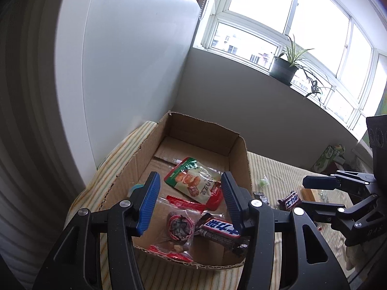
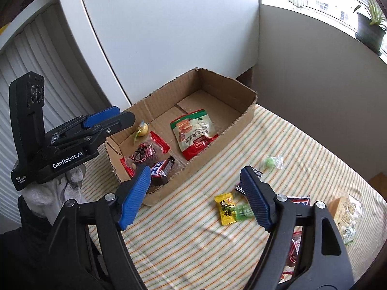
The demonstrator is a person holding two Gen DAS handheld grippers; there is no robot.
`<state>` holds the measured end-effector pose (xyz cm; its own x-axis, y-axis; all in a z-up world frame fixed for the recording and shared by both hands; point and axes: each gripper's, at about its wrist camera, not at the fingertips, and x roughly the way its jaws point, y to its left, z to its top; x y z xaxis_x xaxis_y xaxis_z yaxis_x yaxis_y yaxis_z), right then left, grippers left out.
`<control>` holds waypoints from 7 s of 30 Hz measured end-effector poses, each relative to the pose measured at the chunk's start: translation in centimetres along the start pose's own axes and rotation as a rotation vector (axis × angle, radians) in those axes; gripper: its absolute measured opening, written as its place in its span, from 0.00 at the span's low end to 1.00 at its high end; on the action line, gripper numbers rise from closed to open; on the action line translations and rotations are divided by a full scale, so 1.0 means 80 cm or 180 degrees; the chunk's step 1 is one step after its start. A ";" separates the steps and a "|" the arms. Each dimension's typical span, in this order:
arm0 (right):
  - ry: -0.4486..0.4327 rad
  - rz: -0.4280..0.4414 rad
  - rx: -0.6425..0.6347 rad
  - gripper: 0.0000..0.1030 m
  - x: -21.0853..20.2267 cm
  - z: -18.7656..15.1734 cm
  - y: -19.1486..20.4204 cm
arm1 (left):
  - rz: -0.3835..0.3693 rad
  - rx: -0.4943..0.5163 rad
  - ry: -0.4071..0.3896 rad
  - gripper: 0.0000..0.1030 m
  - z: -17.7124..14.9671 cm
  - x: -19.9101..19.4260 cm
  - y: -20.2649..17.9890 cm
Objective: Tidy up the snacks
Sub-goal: 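Carry the green pack and chocolate bar into the box and release both, then grasp the green candy with the left tool while the right tool grasps the red-topped meat bag, then carry the green candy and meat bag into the box and open both tools, then grasp the chocolate bar with the left tool while the right tool grasps the round cup snack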
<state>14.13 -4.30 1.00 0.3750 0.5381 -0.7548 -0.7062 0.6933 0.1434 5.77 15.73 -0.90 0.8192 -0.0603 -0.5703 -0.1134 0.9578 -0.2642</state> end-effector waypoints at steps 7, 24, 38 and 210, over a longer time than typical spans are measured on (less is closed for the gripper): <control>-0.0240 -0.0239 0.0304 0.77 -0.050 -0.028 -0.055 | -0.0197 0.0097 0.0042 0.50 -0.006 0.006 -0.039; 0.0114 -0.0434 0.0913 0.93 -0.097 -0.111 -0.152 | -0.0682 0.0813 0.0570 0.50 -0.066 0.037 -0.165; 0.0577 -0.0032 0.0898 0.75 -0.035 -0.125 -0.158 | -0.0669 0.1011 0.0955 0.50 -0.092 0.072 -0.177; 0.0500 -0.0175 0.0483 0.72 -0.024 -0.172 -0.116 | -0.0773 0.1384 0.0944 0.56 -0.065 0.114 -0.243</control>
<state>11.68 -18.35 -7.68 0.3040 0.4244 -0.8529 -0.5844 0.7901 0.1849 12.49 -4.87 -5.03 0.5933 -0.3088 -0.7434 0.3508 0.9304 -0.1065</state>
